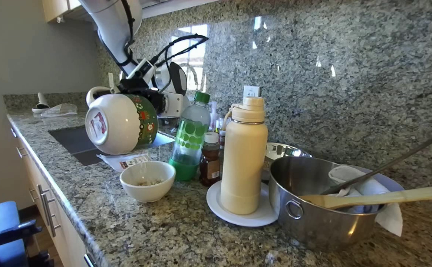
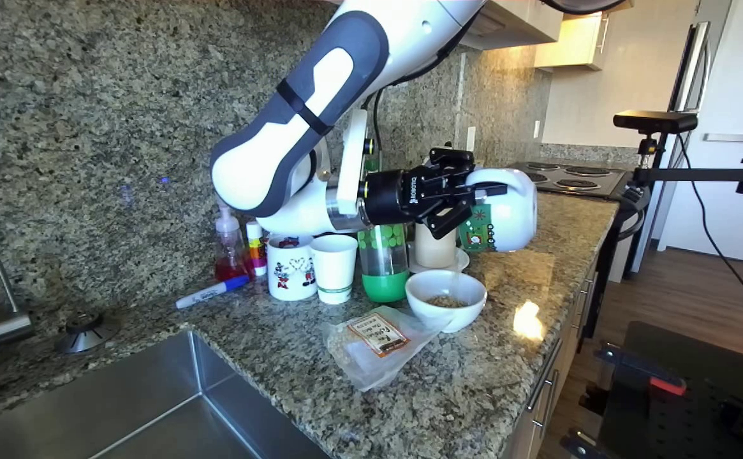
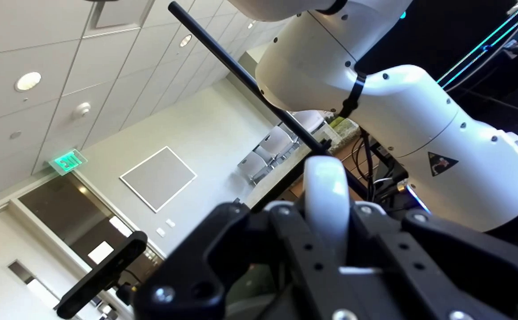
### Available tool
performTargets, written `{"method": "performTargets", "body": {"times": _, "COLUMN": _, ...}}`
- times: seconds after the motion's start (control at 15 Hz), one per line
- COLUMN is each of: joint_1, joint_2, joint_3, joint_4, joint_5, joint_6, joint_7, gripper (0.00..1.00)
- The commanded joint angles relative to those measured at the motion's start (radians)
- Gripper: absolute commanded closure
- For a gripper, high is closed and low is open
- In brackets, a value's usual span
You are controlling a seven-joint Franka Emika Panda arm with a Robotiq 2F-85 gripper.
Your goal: Pour the contents of the mug into the bowl
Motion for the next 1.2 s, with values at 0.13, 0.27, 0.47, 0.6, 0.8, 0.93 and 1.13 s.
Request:
{"method": "performTargets", "body": {"times": 0.13, "joint_1": 0.012, "joint_2": 0.017, "joint_3": -0.004, "joint_4": 0.046, "joint_5": -0.042, "joint_6": -0.095, "joint_7": -0.03, "gripper": 0.98}}
{"method": "performTargets", "body": {"times": 0.27, "joint_1": 0.015, "joint_2": 0.021, "joint_3": -0.002, "joint_4": 0.047, "joint_5": -0.047, "joint_6": -0.104, "joint_7": -0.032, "gripper": 0.98}}
{"method": "performTargets", "body": {"times": 0.47, "joint_1": 0.015, "joint_2": 0.029, "joint_3": -0.001, "joint_4": 0.053, "joint_5": -0.059, "joint_6": -0.123, "joint_7": -0.034, "gripper": 0.98}}
{"method": "performTargets", "body": {"times": 0.6, "joint_1": 0.016, "joint_2": 0.037, "joint_3": 0.001, "joint_4": 0.063, "joint_5": -0.066, "joint_6": -0.134, "joint_7": -0.035, "gripper": 0.98}}
{"method": "performTargets", "body": {"times": 0.8, "joint_1": 0.013, "joint_2": 0.04, "joint_3": 0.002, "joint_4": 0.068, "joint_5": -0.073, "joint_6": -0.132, "joint_7": -0.039, "gripper": 0.98}}
{"method": "performTargets", "body": {"times": 0.93, "joint_1": 0.014, "joint_2": 0.04, "joint_3": 0.0, "joint_4": 0.069, "joint_5": -0.07, "joint_6": -0.13, "joint_7": -0.036, "gripper": 0.98}}
{"method": "performTargets", "body": {"times": 1.13, "joint_1": 0.01, "joint_2": 0.036, "joint_3": -0.001, "joint_4": 0.076, "joint_5": -0.073, "joint_6": -0.114, "joint_7": -0.035, "gripper": 0.98}}
